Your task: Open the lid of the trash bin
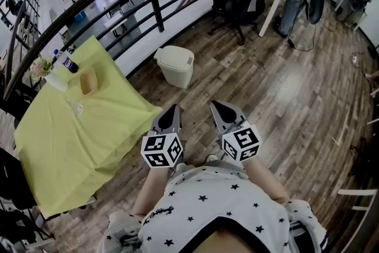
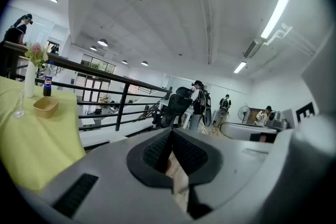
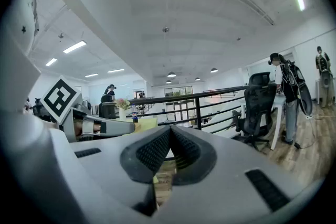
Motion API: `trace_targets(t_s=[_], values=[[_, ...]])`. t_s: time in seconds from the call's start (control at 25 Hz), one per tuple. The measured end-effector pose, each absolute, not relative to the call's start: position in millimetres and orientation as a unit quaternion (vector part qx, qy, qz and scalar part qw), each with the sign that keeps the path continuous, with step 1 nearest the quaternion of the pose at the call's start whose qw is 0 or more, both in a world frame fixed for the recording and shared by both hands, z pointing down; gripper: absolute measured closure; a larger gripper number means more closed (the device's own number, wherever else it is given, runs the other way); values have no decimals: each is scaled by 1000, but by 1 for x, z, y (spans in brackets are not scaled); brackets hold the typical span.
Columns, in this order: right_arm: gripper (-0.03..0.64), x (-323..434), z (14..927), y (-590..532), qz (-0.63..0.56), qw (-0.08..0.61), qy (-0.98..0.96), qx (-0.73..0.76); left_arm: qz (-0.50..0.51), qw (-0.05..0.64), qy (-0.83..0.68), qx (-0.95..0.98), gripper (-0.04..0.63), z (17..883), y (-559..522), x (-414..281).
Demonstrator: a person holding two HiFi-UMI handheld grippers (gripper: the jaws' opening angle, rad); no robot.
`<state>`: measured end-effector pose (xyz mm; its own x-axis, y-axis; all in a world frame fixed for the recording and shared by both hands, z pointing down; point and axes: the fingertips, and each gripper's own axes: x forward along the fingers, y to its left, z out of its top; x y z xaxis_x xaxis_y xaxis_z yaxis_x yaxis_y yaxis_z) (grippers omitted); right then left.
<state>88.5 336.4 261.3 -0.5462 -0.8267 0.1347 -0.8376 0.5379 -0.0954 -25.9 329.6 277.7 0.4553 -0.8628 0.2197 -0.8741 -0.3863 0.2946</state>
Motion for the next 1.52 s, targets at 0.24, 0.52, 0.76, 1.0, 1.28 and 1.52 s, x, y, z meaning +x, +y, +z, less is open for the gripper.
trace_targets(t_s=[0.24,0.52,0.76,1.0,1.28,1.52], values=[[624,73,260,366,90,37,-871,481,29,196,-511,837,584,282,359,-34],[624,73,265,379,96,44,-874,474,33,204,-503,839,584,283,361,-32],[623,91,271,372,100,42,-883,456,21,199,-512,836,584,283,355,-12],[623,123,278,363,101,46,-889,444,8,209,-528,823,584,292,351,18],[623,150,281,347,106,44,-895,430,9,215,-538,815,584,299,344,48],[623,161,285,335,116,41,-897,424,14,221,-541,811,584,304,337,62]])
